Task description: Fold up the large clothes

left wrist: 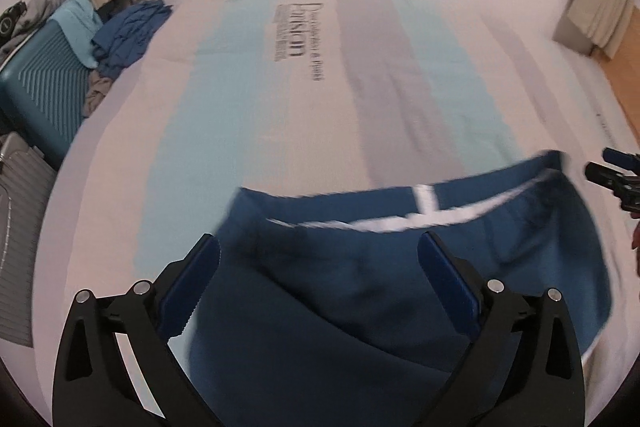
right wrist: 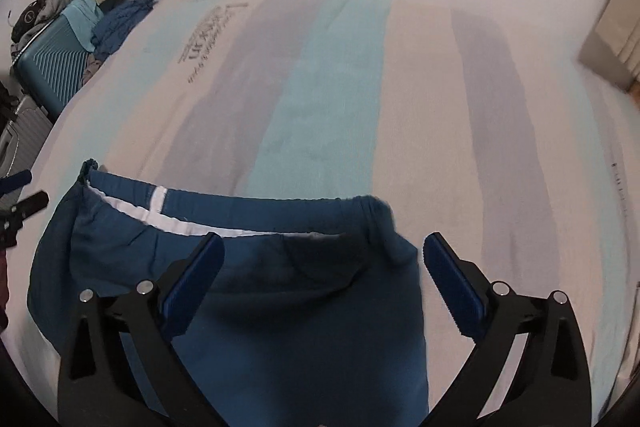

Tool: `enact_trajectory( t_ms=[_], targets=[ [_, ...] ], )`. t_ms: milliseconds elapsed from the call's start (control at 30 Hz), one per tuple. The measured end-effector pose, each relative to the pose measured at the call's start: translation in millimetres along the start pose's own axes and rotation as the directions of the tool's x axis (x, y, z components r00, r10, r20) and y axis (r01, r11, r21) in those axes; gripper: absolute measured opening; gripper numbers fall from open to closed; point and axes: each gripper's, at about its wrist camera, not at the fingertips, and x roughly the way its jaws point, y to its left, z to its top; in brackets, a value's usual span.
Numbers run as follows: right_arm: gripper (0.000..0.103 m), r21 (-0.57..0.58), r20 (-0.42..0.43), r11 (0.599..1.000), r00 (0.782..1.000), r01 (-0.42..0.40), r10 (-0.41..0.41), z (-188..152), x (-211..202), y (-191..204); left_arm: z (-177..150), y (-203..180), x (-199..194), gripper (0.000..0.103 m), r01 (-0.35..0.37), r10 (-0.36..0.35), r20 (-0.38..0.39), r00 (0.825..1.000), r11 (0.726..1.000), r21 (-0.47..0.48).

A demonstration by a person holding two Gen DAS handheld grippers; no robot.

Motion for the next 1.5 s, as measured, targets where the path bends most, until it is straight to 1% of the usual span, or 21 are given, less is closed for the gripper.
enact_trajectory(
  t_ms=[133, 300, 367, 467, 567, 633, 667, 767, 900, 967, 1033, 1100, 1200, 1333, 1400, 1500],
  targets=[
    [0.095, -0.001, -0.017, 0.999, 0.999, -0.034, 0.033, -19.2, -11.0, 21.2, -17.2, -27.2, -3.3, 0.097, 0.048, -0.048, -0.027, 0.998, 0.999, -0.002],
    [0.095, 0.020, -0.072, 0.998, 0.996, -0.051, 0.053, -53.7, -7.1, 52.3, -48.7, -62.0, 5.9, 0.097, 0.080, -0.078, -0.076, 0.994, 0.996, 0.028],
    [0.095, 0.010, -0.117, 0.998, 0.992, -0.054, 0.055, -72.0, 2.2, 60.9, -62.5, -71.5, 16.6, 0.097, 0.071, -0.065, -0.095, 0.993, 0.995, 0.064],
    [0.095, -0.030, -0.181, 0.999, 0.983, -0.016, 0.011, -96.1, 27.3, 68.2, -82.0, -78.5, 46.5, 0.096, 0.050, -0.032, -0.170, 0.985, 0.993, 0.103],
    [0.095, -0.066, -0.214, 0.998, 0.977, 0.003, -0.017, -112.3, 49.6, 71.8, -98.7, -74.2, 73.9, 0.097, 0.046, -0.027, -0.230, 0.973, 0.996, 0.076],
    [0.096, -0.081, -0.215, 0.997, 0.976, 0.005, -0.022, -120.0, 60.9, 73.5, -101.8, -74.3, 82.6, 0.098, 0.045, -0.026, -0.252, 0.967, 0.997, 0.069],
    [0.096, -0.084, -0.224, 0.996, 0.974, 0.003, -0.022, -121.5, 65.8, 73.8, -102.6, -76.7, 85.7, 0.098, 0.037, -0.015, -0.257, 0.966, 0.996, 0.081],
    [0.095, -0.062, -0.230, 0.998, 0.973, 0.001, -0.016, -115.8, 59.9, 73.1, -99.5, -79.7, 80.4, 0.097, 0.028, -0.008, -0.257, 0.966, 0.997, 0.074],
    [0.096, -0.003, -0.181, 1.000, 0.983, -0.016, 0.015, -112.6, 18.5, 66.6, -98.3, -78.4, 42.6, 0.097, 0.060, -0.051, -0.223, 0.973, 0.998, 0.033],
    [0.096, 0.012, -0.173, 1.000, 0.985, -0.024, 0.026, -117.9, -2.6, 65.6, -103.7, -79.8, 26.0, 0.097, 0.069, -0.060, -0.216, 0.975, 0.997, 0.034],
    [0.096, 0.019, -0.175, 1.000, 0.984, -0.015, 0.018, -128.2, -20.2, 65.3, -113.1, -81.1, 10.0, 0.097, 0.082, -0.076, -0.213, 0.974, 0.996, 0.019],
    [0.096, 0.021, -0.192, 1.000, 0.981, -0.006, 0.010, -138.4, -28.5, 65.6, -123.6, -82.9, -1.1, 0.097, 0.087, -0.083, -0.210, 0.974, 0.996, 0.009],
    [0.096, 0.000, -0.225, 1.000, 0.974, 0.015, -0.014, -152.2, -27.3, 65.7, -141.5, -87.8, -3.4, 0.097, 0.076, -0.068, -0.215, 0.974, 0.997, 0.033],
    [0.096, -0.014, -0.297, 0.999, 0.954, 0.038, -0.040, -177.5, 1.0, 63.9, -160.4, -88.2, 20.9, 0.098, 0.071, -0.058, -0.283, 0.957, 0.997, 0.034],
    [0.096, -0.031, -0.298, 0.999, 0.953, 0.045, -0.052, -183.4, 7.8, 65.4, -168.9, -89.1, 30.9, 0.098, 0.064, -0.049, -0.296, 0.954, 0.997, 0.043],
    [0.097, -0.027, -0.294, 0.998, 0.954, 0.050, -0.056, -191.1, 16.2, 65.4, -173.9, -88.5, 39.3, 0.098, 0.064, -0.049, -0.293, 0.955, 0.997, 0.042]
  ],
)
